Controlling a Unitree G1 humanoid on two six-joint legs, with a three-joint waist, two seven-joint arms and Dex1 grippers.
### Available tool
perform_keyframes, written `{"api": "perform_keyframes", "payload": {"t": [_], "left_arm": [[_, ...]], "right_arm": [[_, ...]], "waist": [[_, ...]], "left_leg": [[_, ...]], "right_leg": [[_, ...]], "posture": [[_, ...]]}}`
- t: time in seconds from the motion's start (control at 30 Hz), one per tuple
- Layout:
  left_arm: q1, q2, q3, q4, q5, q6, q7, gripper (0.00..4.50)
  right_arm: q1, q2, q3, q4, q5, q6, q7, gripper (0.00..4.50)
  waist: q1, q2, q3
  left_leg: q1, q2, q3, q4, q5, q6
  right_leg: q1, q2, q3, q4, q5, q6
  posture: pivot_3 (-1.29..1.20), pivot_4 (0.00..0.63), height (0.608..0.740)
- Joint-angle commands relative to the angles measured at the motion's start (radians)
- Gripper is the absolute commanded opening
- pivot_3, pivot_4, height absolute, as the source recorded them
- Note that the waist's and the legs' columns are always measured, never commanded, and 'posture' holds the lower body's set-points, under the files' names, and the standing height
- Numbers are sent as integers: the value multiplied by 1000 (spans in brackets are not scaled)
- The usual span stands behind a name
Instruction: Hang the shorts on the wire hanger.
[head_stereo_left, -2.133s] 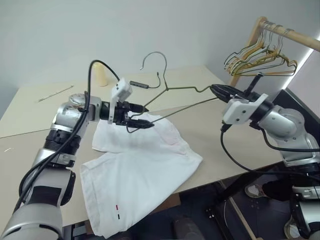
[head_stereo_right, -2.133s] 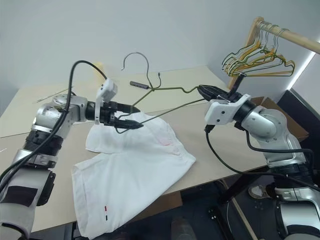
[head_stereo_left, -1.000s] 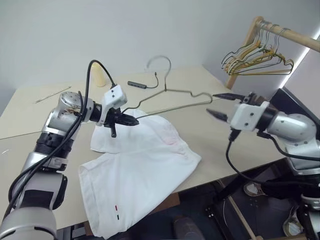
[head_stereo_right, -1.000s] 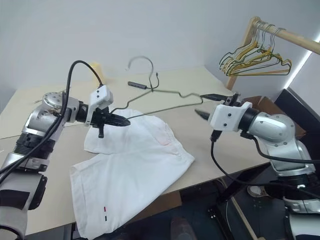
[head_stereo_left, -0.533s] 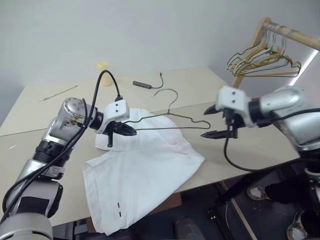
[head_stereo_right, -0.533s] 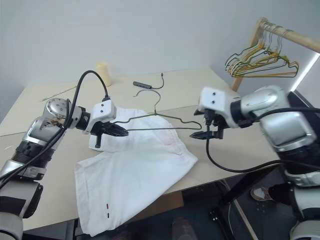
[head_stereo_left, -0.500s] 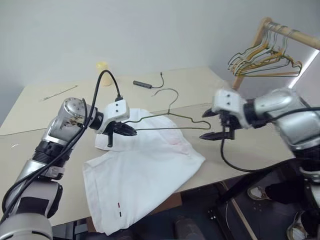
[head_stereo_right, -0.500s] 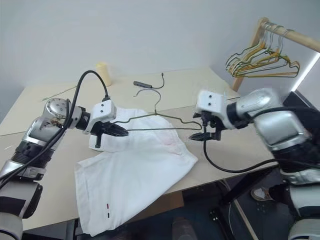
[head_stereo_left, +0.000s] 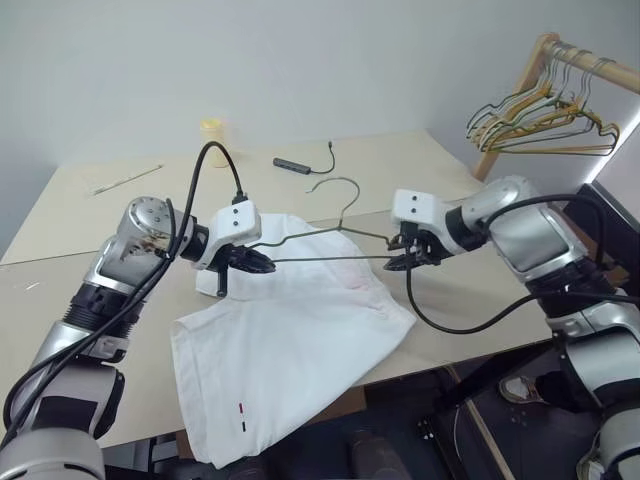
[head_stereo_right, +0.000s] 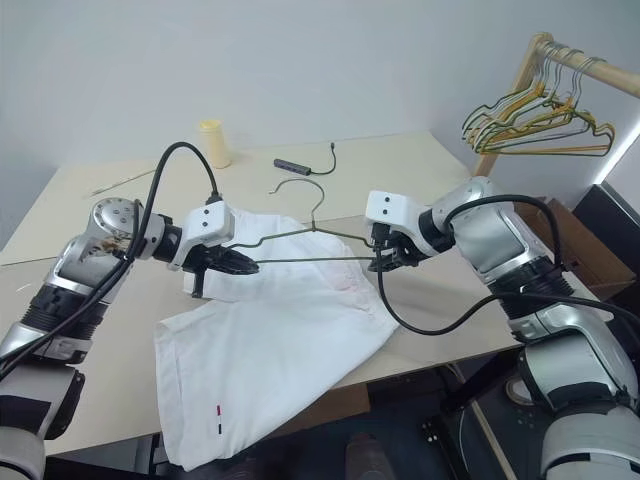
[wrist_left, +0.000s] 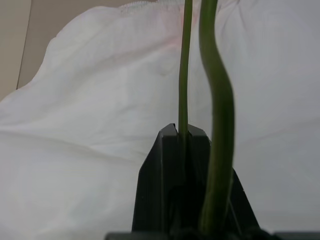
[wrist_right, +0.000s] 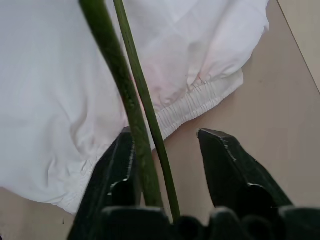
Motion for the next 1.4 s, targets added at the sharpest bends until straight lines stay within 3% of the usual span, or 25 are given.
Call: {"api": "perform_keyframes", "payload": {"t": [0.03,0.1,0.23,0.33,0.6,0.73,0.87,1.07,1.2,1.4], "left_arm": [[-10,8,32,-37,-12,-4,5,0],[-4,5,38,-39,-17,-27,7,0],[22,-13,79,-21,-51,-151,-10,0],[21,-19,105,11,-86,-178,-53,693],[-13,-34,232,187,-138,-242,13,3327],[67,-26,337,175,-192,-267,59,4477],[215,-58,441,-10,-289,-230,139,4477],[415,-140,470,-439,-406,9,393,4477],[499,-97,487,-617,-509,137,416,4477],[573,25,509,-698,-602,200,329,4477]], "right_arm": [[-33,12,-30,-8,-13,-5,8,748],[-31,15,-33,-10,-16,-5,12,87],[-13,13,-51,-23,-14,4,16,35],[21,-12,-76,-53,9,32,26,0],[198,-154,-212,-177,100,154,28,0],[328,-236,-314,-225,154,243,3,0],[443,-270,-423,-218,211,369,-56,0],[572,-277,-514,-128,344,623,-69,0],[565,-304,-418,-42,387,667,-6,0],[496,-318,-251,54,410,632,135,0]], "waist": [[0,0,0],[0,0,0],[3,0,0],[6,0,0],[18,0,0],[12,1,-1],[6,1,-1],[26,1,-1],[28,1,0],[27,3,-1]], "left_leg": [[0,0,0,0,0,0],[0,0,0,0,0,0],[0,0,0,0,0,0],[0,0,0,1,0,0],[-1,0,-1,3,-1,1],[-2,0,-2,3,-1,1],[2,1,0,3,-2,1],[6,0,-1,4,-2,1],[14,0,0,3,-4,2],[16,2,0,4,-4,2]], "right_leg": [[0,0,0,0,0,0],[0,0,0,0,0,0],[0,0,0,0,0,0],[1,0,-1,0,0,0],[2,-1,-3,0,0,0],[2,-1,-3,-1,0,0],[3,-1,-1,0,0,0],[9,-2,-1,-1,1,1],[18,-1,-1,-4,0,1],[19,4,2,-6,-1,1]], "posture": [[-187,0,740],[-188,0,740],[-191,0,740],[-196,0,740],[-205,0,740],[-220,0,740],[-213,13,740],[-181,25,740],[-170,24,740],[-147,7,740]]}}
